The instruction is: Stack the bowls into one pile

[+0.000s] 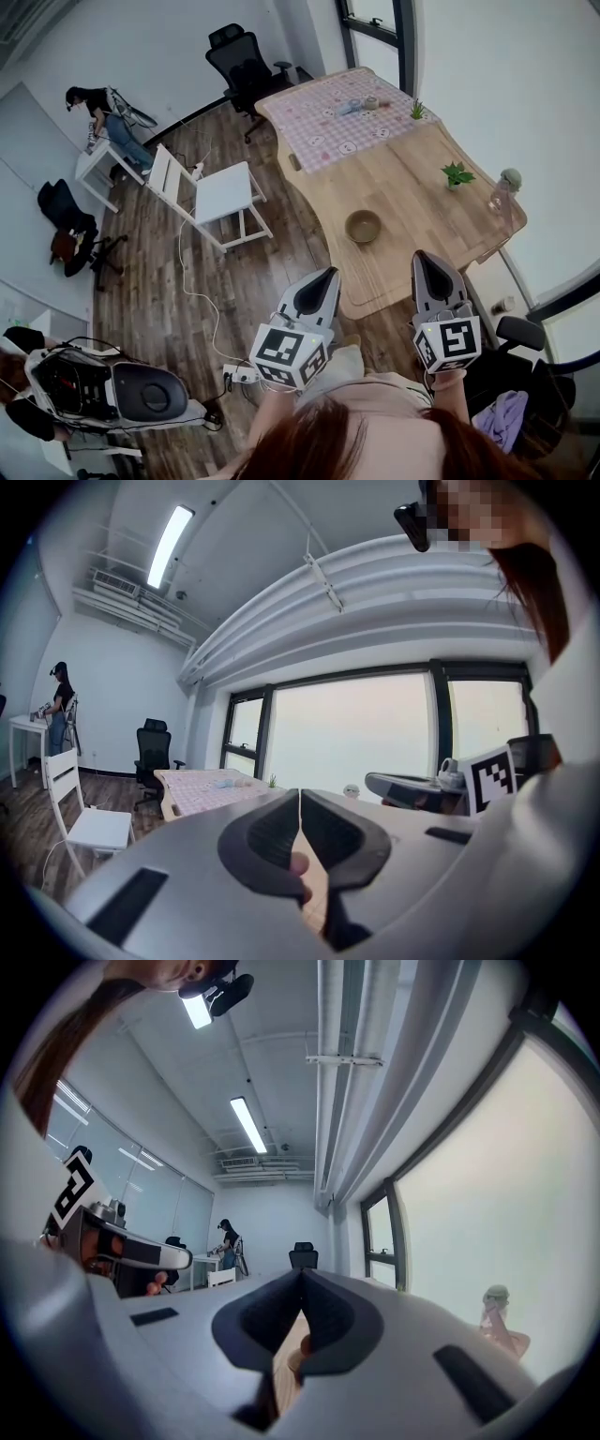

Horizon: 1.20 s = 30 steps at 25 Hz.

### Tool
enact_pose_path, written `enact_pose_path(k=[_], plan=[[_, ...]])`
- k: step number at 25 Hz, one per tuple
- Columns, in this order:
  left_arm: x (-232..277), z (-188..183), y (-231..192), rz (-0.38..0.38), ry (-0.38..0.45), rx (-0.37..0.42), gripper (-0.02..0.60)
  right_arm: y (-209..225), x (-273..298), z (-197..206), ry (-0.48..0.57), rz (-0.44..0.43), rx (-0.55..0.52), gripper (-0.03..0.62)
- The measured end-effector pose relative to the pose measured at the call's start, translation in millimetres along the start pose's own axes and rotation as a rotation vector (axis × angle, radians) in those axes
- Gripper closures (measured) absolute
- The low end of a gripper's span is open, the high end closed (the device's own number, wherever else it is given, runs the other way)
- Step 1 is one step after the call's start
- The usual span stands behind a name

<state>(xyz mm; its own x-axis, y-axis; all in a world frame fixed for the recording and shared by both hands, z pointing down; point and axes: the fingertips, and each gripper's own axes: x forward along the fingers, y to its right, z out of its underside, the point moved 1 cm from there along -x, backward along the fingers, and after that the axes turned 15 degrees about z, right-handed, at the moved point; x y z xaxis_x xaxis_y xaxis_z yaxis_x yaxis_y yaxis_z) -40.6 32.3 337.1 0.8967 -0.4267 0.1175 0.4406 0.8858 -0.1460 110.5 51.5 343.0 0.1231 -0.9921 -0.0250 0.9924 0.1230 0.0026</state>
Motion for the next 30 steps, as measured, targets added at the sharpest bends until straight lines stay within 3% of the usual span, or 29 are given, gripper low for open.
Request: enact_pose_path(k=[17,30], plan=[[-13,18,39,-0.016,-0.008,0.006,0.571,9,-41,5,-0.001,-0.008,-0.021,0.594],[-14,5,8,0.052,-0.030,0.046,0.571,-21,-16,-8,0.013,0.008,-0.085,0.594]])
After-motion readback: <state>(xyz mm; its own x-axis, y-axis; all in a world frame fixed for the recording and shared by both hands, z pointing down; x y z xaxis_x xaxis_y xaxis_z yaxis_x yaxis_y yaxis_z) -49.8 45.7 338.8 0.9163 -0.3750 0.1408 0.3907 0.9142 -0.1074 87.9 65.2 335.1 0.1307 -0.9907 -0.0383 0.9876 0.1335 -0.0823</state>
